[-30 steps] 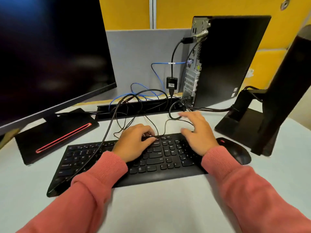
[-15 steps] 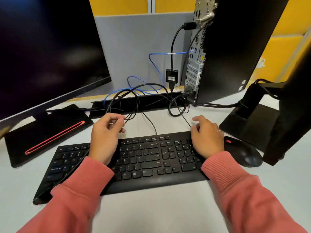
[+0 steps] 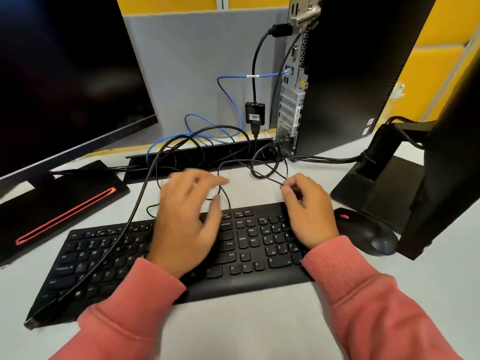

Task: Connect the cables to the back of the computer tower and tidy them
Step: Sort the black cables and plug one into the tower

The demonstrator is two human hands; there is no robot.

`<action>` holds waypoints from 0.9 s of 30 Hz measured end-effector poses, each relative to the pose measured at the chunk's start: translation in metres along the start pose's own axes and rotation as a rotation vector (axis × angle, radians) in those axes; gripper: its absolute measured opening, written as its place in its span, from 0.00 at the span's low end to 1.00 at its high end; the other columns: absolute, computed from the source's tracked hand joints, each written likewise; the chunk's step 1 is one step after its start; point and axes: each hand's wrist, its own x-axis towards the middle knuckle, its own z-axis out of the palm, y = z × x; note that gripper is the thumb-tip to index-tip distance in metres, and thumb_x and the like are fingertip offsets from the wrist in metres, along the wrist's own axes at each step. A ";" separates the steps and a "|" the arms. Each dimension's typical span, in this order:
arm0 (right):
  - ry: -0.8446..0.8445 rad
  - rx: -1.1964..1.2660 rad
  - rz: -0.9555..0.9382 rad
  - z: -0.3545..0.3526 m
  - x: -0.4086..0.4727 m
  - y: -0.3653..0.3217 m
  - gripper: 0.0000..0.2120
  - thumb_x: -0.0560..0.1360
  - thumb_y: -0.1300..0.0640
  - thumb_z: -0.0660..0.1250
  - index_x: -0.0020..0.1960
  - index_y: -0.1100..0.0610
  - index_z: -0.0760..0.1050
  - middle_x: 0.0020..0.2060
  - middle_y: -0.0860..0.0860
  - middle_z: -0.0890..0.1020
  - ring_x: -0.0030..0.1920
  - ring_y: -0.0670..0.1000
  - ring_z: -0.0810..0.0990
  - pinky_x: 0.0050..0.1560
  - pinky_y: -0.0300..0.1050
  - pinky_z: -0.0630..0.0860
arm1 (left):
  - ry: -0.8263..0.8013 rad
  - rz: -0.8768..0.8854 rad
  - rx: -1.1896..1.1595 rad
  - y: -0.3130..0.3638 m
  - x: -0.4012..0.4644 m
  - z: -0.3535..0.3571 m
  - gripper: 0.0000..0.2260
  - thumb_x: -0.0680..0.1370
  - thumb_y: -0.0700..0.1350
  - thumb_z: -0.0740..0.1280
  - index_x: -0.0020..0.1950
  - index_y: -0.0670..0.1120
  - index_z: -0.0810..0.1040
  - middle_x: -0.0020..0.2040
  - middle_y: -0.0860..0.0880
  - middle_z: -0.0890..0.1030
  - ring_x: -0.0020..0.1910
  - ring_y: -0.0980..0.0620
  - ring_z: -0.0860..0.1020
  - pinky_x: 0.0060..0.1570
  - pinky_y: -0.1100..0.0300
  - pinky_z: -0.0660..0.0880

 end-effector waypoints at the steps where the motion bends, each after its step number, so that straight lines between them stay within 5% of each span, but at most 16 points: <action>1: -0.020 -0.003 -0.009 0.000 0.000 0.000 0.04 0.81 0.50 0.62 0.51 0.46 0.75 0.45 0.43 0.78 0.50 0.51 0.75 0.53 0.57 0.75 | -0.073 0.067 -0.065 0.008 0.000 0.008 0.09 0.79 0.39 0.67 0.57 0.45 0.83 0.51 0.51 0.81 0.51 0.48 0.77 0.54 0.46 0.73; 5: -0.170 -0.065 -0.089 0.001 -0.003 -0.002 0.16 0.82 0.48 0.58 0.69 0.38 0.69 0.50 0.42 0.74 0.55 0.50 0.71 0.58 0.57 0.70 | -0.443 0.077 -0.195 0.021 0.005 0.043 0.20 0.81 0.44 0.66 0.73 0.51 0.74 0.62 0.54 0.77 0.59 0.51 0.76 0.60 0.47 0.74; 9: -0.176 -0.073 -0.151 0.003 -0.002 0.000 0.09 0.83 0.50 0.60 0.61 0.42 0.74 0.45 0.40 0.72 0.52 0.49 0.70 0.56 0.59 0.71 | -0.490 -0.025 -0.179 0.003 0.022 0.063 0.27 0.80 0.45 0.67 0.78 0.55 0.66 0.74 0.54 0.66 0.68 0.51 0.70 0.69 0.49 0.70; 12: -0.155 -0.014 -0.187 0.002 0.000 0.002 0.05 0.81 0.53 0.64 0.54 0.46 0.78 0.44 0.42 0.76 0.50 0.49 0.74 0.53 0.53 0.73 | -0.554 -0.041 -0.075 -0.008 0.024 0.070 0.21 0.81 0.48 0.66 0.73 0.56 0.70 0.65 0.57 0.74 0.62 0.52 0.71 0.64 0.49 0.71; 16: 0.030 0.061 -0.118 -0.001 0.006 0.000 0.08 0.81 0.57 0.66 0.43 0.53 0.77 0.36 0.46 0.77 0.39 0.47 0.75 0.42 0.45 0.71 | -0.327 -0.115 0.007 -0.018 0.021 0.067 0.05 0.81 0.50 0.67 0.55 0.53 0.78 0.47 0.58 0.76 0.50 0.54 0.73 0.52 0.53 0.72; 19: 0.170 0.093 0.003 -0.003 0.011 0.003 0.09 0.81 0.58 0.66 0.42 0.54 0.77 0.32 0.51 0.78 0.34 0.50 0.73 0.39 0.43 0.70 | -0.209 -0.229 -0.062 -0.030 0.024 0.059 0.03 0.81 0.47 0.68 0.47 0.50 0.78 0.43 0.57 0.75 0.44 0.57 0.71 0.46 0.58 0.68; 23: 0.322 0.075 0.136 -0.012 0.015 0.004 0.09 0.81 0.59 0.65 0.42 0.56 0.77 0.28 0.51 0.75 0.31 0.44 0.72 0.33 0.32 0.65 | -0.174 -0.242 -0.046 -0.039 0.027 0.051 0.04 0.80 0.48 0.68 0.46 0.50 0.77 0.46 0.57 0.75 0.48 0.53 0.70 0.50 0.56 0.69; 27: 0.367 0.092 0.238 -0.019 0.017 0.010 0.07 0.82 0.58 0.62 0.48 0.57 0.78 0.39 0.55 0.79 0.37 0.43 0.75 0.40 0.32 0.72 | -0.119 -0.277 -0.037 -0.052 0.030 0.042 0.08 0.80 0.53 0.66 0.46 0.50 0.78 0.48 0.56 0.78 0.56 0.51 0.71 0.59 0.45 0.70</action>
